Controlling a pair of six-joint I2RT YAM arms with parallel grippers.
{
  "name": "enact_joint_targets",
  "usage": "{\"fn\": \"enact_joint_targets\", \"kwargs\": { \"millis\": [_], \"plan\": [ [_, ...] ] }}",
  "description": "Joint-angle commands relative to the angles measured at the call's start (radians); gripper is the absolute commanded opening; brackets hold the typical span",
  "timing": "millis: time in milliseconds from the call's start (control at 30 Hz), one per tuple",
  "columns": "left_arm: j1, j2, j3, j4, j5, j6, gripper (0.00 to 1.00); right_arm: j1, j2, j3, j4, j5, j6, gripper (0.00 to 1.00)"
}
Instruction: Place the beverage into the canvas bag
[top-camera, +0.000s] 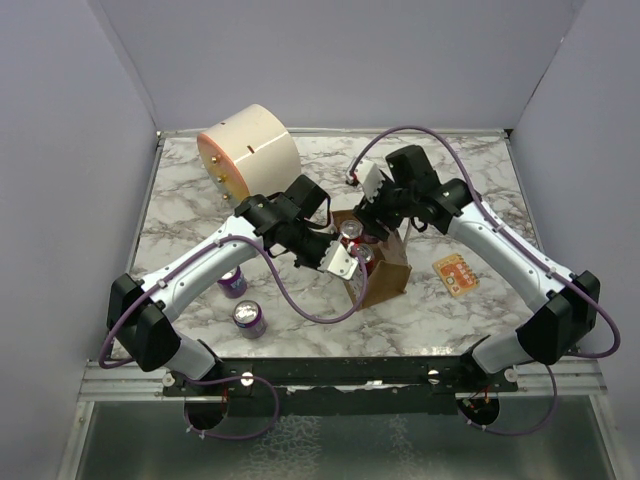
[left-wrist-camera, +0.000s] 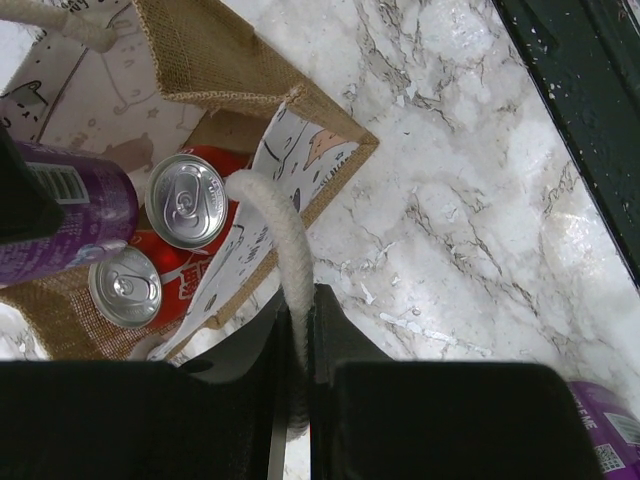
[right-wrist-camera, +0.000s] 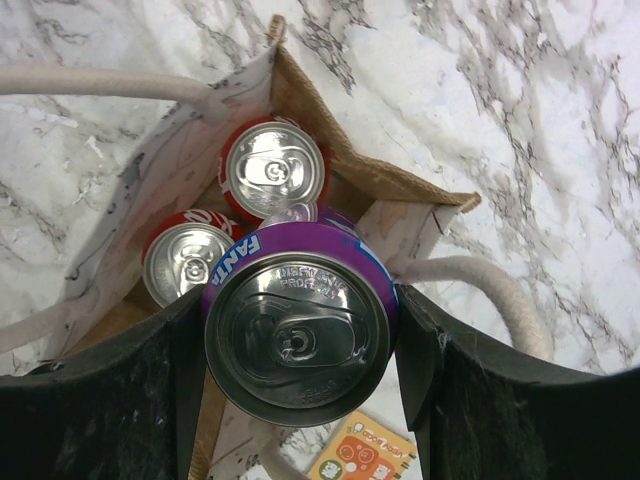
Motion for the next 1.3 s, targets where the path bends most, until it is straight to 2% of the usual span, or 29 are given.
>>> {"fn": "enact_joint_targets", "kwargs": {
  "millis": [0, 433, 1033, 1267],
  "plan": [
    [-0.006, -0.009, 0.001, -0.004, 0.004, 0.02, 0.0, 0.038, -0.036, 0.012, 0.064, -0.027, -0.035, 0.05],
    [-0.007, 0.001, 0.003, -0.003, 0.008, 0.023, 0.0, 0.041, 0.001, 0.024, 0.096, 0.109, -0.057, 0.04],
    [-0.007, -0.017, -0.007, 0.001, -0.002, 0.024, 0.0, 0.043, 0.058, -0.008, 0.088, 0.101, -0.102, 0.05],
    [-0.006, -0.027, -0.026, 0.007, -0.006, 0.023, 0.0, 0.043, 0.082, -0.047, 0.137, 0.073, -0.051, 0.06]
  ]
}}
